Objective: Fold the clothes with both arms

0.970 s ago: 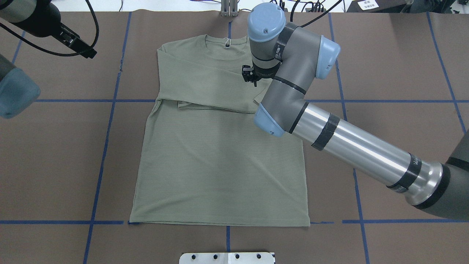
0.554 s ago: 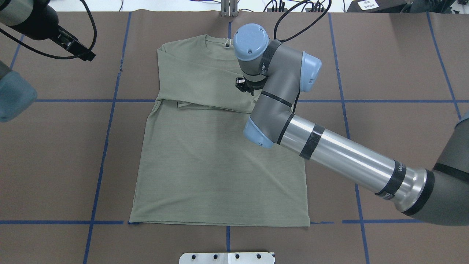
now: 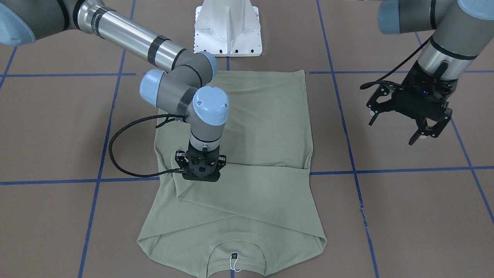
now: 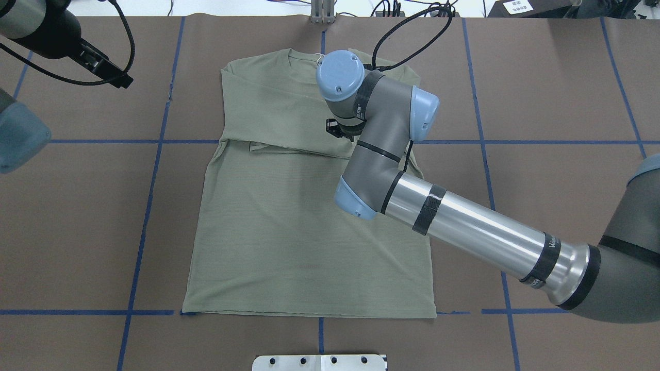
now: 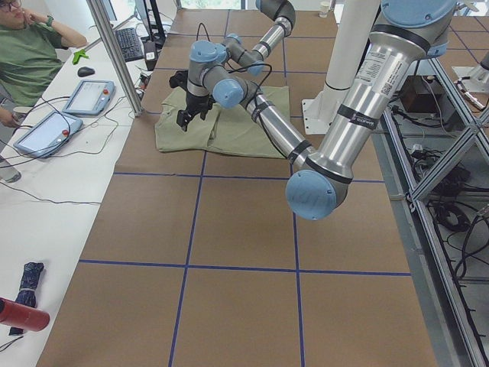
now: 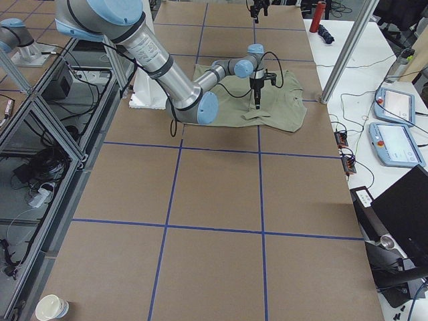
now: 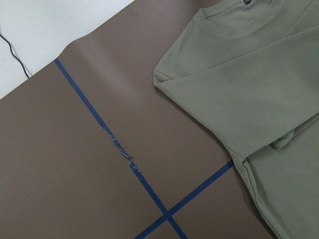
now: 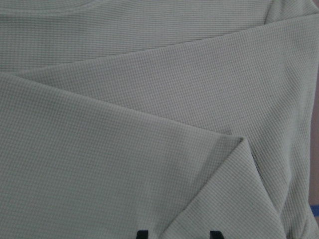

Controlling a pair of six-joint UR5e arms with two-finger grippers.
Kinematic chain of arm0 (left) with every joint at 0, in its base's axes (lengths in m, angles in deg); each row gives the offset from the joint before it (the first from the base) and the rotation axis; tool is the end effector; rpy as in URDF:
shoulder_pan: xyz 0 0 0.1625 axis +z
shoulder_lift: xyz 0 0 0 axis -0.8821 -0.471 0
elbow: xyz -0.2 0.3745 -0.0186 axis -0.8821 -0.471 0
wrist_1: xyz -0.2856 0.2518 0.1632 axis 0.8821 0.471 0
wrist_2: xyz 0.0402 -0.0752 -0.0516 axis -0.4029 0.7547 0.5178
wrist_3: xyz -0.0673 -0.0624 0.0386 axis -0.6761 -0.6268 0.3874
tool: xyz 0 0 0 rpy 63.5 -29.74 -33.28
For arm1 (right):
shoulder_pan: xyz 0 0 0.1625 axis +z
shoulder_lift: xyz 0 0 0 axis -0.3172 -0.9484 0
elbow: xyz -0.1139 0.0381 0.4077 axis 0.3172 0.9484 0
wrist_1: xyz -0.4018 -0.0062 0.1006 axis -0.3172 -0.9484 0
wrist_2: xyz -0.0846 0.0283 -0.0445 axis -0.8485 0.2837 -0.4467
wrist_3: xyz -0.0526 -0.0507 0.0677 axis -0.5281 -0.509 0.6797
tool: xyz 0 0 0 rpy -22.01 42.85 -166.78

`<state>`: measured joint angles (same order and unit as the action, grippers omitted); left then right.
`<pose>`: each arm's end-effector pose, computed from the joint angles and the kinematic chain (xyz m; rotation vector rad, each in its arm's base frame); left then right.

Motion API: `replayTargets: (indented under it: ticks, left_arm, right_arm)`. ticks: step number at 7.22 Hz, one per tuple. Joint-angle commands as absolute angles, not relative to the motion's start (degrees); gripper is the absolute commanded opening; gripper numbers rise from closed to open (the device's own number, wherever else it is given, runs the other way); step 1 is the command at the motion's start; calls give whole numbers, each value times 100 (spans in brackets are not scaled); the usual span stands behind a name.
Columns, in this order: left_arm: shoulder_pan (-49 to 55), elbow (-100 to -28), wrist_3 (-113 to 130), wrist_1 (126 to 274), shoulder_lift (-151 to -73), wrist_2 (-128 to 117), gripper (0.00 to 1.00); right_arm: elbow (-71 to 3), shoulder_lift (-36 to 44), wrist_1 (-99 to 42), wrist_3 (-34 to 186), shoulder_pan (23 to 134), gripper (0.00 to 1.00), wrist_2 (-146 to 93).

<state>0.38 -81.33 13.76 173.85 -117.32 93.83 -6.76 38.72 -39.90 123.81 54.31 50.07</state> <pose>0.2114 -0.5625 0.2726 0.5425 0.7319 0.5124 -0.5989 -0.5763 0.2359 0.1472 -0.5636 0.1249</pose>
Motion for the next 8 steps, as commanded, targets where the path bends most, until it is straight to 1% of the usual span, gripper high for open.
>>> replayTargets:
  ticks: [1,4,5,6,7,8]
  left_arm:
    - [38,-8135,1370,17385,-11712,9383,100]
    - [38,-8135,1379,17385,-11712,9383,100]
    - [38,-8153,1379,17385,-11659,9383,100]
    - [38,-8153,1370,17385,-11642,9383,100]
    - [38,-8153,1370,17385,-11641,9383,100]
    - [38,-8153,1370,17385,-11641,9383,100]
  right_arm:
    - [-570,3957,-3990,12342,5417,46,4953]
    - [-561,3922,-4034,12157,5347,44,4698]
    - [-570,3922,-4034,12148,5330,42,4663]
    - [-570,3922,-4052,12148,5330,23,4671]
    - [-579,3939,-4147,12148,5330,0,4662]
    - [-596,3939,-4175,12148,5338,0,4662]
